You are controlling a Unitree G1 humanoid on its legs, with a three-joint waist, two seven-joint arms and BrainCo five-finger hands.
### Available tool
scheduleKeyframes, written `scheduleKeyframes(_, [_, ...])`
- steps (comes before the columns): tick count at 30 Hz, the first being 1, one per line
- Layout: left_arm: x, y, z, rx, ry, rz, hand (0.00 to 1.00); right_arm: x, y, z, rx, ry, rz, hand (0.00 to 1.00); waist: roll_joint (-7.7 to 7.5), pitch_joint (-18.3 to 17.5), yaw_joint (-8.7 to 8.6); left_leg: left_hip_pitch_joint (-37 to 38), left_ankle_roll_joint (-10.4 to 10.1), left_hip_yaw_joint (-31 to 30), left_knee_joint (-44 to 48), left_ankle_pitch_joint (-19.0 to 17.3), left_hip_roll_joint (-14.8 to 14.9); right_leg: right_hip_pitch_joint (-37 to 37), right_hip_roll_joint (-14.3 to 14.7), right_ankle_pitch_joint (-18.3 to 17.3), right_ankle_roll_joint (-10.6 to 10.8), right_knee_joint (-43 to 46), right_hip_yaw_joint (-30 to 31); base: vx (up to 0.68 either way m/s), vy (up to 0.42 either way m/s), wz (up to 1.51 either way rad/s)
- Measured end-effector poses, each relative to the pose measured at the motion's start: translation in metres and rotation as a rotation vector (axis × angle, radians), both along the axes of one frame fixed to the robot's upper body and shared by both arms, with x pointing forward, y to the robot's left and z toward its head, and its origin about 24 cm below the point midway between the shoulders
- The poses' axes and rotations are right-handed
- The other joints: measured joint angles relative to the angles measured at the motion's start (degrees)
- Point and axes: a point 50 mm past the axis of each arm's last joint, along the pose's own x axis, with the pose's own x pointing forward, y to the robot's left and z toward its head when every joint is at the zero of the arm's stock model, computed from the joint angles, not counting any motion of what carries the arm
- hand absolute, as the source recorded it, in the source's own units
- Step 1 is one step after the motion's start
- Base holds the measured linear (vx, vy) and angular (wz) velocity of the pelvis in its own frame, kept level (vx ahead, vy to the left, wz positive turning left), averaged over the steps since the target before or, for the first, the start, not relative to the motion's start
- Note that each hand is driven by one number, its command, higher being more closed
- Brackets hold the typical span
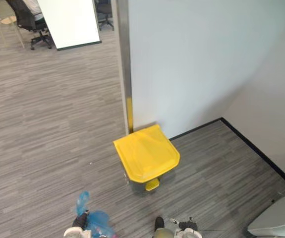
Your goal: Gather rubbish on tea table into small bin, then transfer packed bag to large trash can.
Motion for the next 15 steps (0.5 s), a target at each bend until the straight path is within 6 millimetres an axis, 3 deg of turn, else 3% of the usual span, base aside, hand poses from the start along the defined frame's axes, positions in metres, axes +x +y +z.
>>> scheduleKeyframes(7, [0.003,0.0,0.001,0.001,-0.01,-0.002,1.0,-0.001,0.004,0.001,0.004,-0.012,-0.006,0.0,-0.08,0.02,0.02,-0.82,-0.14,1.25,4.3,-2.12,2.0,-1.77,0.98,-0.88,0.03,3.55,0.27,0.06,0.012,-0.08])
scheduleKeyframes(11, [0.01,-0.002,0.003,0.0,-0.028,-0.011,1.0,0.01,0.005,0.006,0.002,-0.062,-0.005,0.0,-0.3,2.17,-0.12,1.14,0.99,2.53,8.83,-5.36,3.7,-8.96,-0.71,-3.23,1.51,22.23,-4.54,0.0,0.04,-0.16])
scheduleKeyframes(12, [0.01,0.002,0.004,0.011,-0.03,-0.014,1.0,0.016,0.007,0.009,0.0,-0.089,-0.003,0.0,-0.76,3.41,-0.13,3.12,1.24,3.52,9.82,-6.8,3.49,-11.93,-2.47,-5.04,2.06,28.89,-7.53,-0.05,0.019,-0.38])
scheduleKeyframes(15, [0.014,0.007,0.006,0.037,-0.031,-0.044,1.0,0.025,0.013,0.011,0.013,-0.116,0.001,0.0,-2.57,3.94,-0.19,4.13,0.83,4.92,14.81,-10.51,3.76,-16.0,-3.16,-6.03,1.16,24.86,-9.21,-0.02,-0.064,-0.28])
